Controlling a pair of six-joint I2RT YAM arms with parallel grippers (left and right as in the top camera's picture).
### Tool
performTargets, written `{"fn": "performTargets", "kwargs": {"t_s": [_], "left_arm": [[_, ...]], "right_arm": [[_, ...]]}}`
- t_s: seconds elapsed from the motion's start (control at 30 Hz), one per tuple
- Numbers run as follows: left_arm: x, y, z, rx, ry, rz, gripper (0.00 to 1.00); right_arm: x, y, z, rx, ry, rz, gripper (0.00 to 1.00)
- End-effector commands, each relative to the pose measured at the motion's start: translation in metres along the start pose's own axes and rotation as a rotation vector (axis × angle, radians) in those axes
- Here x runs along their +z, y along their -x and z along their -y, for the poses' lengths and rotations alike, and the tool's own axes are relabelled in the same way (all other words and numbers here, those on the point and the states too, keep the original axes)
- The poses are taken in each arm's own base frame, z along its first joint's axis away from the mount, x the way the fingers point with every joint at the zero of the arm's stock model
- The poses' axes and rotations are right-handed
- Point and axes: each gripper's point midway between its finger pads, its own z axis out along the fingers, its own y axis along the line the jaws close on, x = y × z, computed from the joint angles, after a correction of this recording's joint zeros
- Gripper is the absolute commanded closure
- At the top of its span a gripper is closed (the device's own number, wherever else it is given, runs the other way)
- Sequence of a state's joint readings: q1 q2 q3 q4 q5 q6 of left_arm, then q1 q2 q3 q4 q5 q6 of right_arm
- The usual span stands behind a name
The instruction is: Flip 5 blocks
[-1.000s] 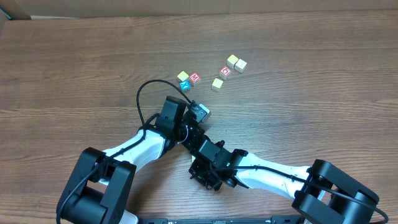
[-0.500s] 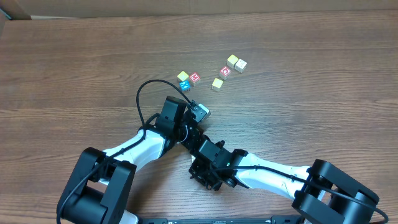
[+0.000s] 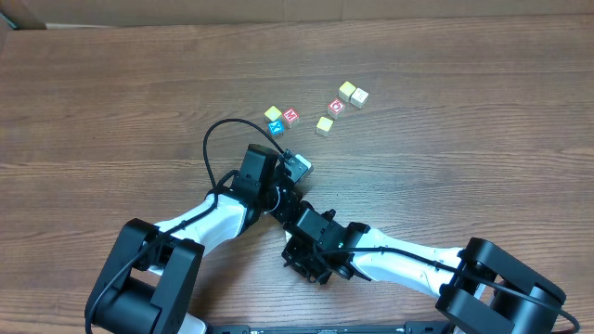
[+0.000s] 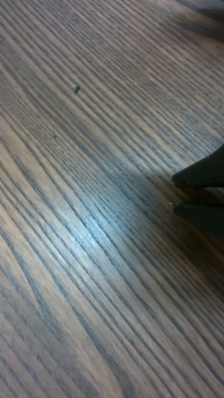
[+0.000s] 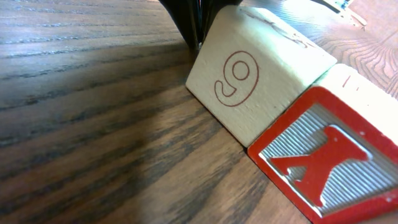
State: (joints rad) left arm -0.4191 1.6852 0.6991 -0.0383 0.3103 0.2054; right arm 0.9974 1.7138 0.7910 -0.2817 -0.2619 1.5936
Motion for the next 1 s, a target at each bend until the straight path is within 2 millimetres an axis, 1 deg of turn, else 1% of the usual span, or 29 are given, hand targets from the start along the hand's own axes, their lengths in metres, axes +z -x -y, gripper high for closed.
{"fn": "performTargets", "kwargs": {"t_s": [0.0,0.4,0.57,0.67,0.83,0.97], "left_arm": [[0.003,-0.008,-0.006,-0.045,0.014,-0.014,0.96],[0.002,-0.004,-0.014,-0.05,0.046,0.005,0.96],[0.0,-0.004,-0.026,-0.075,0.087,0.008,0.96],[-0.003,-0.006,-0.035,-0.1,0.101,0.012,0.96],[-0.007,-0.007,-0.049,-0.134,0.119,0.021,0.96],[-0.01,-0.004,-0.056,-0.149,0.127,0.028,0.96]], "right_arm": [[0.004,0.007,0.009,0.011,-0.03,0.044,0.96],[0.004,0.007,0.009,0.011,-0.03,0.044,0.96],[0.004,0.007,0.01,0.012,-0.036,0.041,0.96],[0.004,0.005,0.015,0.018,-0.055,0.033,0.96],[0.005,-0.003,0.023,0.016,-0.088,0.015,0.96],[0.007,-0.016,0.029,0.008,-0.11,-0.006,0.96]]}}
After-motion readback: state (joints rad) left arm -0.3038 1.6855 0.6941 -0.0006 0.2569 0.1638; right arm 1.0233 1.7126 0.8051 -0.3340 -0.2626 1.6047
